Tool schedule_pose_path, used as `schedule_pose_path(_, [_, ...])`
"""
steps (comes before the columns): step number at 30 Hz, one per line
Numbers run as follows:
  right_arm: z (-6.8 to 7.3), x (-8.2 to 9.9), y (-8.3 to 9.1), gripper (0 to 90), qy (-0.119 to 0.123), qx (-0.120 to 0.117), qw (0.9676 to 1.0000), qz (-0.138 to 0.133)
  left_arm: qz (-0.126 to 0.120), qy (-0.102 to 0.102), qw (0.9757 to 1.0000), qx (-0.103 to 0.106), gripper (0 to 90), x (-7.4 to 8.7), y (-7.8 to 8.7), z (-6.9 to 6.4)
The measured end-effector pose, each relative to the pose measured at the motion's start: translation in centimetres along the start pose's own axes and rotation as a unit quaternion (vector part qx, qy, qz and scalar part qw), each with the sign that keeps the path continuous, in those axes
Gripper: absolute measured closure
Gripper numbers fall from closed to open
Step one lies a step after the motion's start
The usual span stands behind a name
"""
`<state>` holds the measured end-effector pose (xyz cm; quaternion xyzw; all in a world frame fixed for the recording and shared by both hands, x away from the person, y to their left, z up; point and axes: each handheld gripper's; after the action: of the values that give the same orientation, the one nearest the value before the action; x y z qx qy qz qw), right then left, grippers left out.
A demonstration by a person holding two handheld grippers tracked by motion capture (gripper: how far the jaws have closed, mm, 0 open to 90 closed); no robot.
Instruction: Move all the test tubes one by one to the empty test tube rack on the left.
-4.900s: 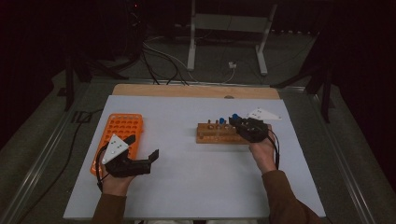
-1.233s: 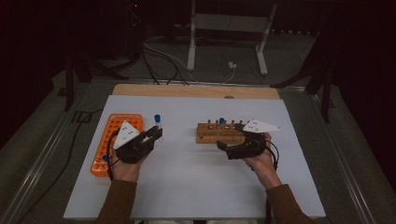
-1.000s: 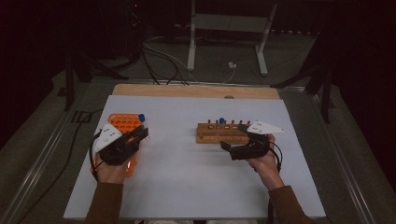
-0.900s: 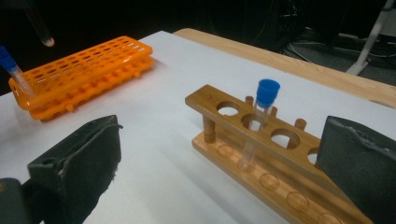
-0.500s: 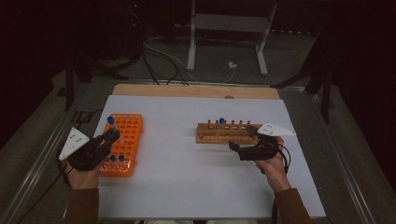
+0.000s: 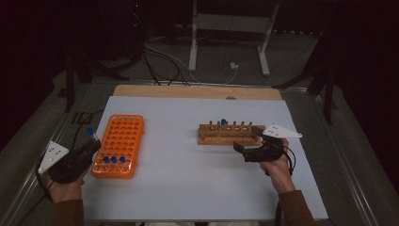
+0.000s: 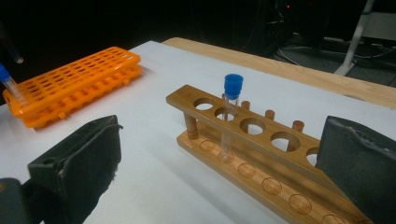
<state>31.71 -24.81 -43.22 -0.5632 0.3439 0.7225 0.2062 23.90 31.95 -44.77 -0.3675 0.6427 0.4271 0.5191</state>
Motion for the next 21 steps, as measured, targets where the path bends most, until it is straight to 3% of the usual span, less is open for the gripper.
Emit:
schedule_pose_path(10, [0.1, 0.1, 0.0, 0.1, -0.001, -0.002, 1.0, 0.001, 0.049, -0.001, 0.9988, 0.005, 78.0, 2.7, 0.3, 0.1])
schedule_pose_path(16, [0.0, 0.2, 0.0, 0.1, -0.002, -0.002, 1.0, 0.002, 0.052, 0.003, 0.9986, 0.009, 78.1, 2.9, 0.9, -0.1])
schedule_pose_path(21, [0.1, 0.2, -0.1, 0.2, -0.002, -0.004, 1.0, 0.002, 0.094, -0.012, 0.9954, 0.012, 78.1, 4.0, 1.0, -0.4])
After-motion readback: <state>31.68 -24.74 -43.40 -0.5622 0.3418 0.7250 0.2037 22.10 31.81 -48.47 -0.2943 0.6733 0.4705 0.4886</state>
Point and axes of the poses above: each handheld gripper's, and its own axes: y roughly backward along the jaws, x roughly out of its underside, z roughly to its left, and after that the axes turned 7 degrees about -z, right-handed
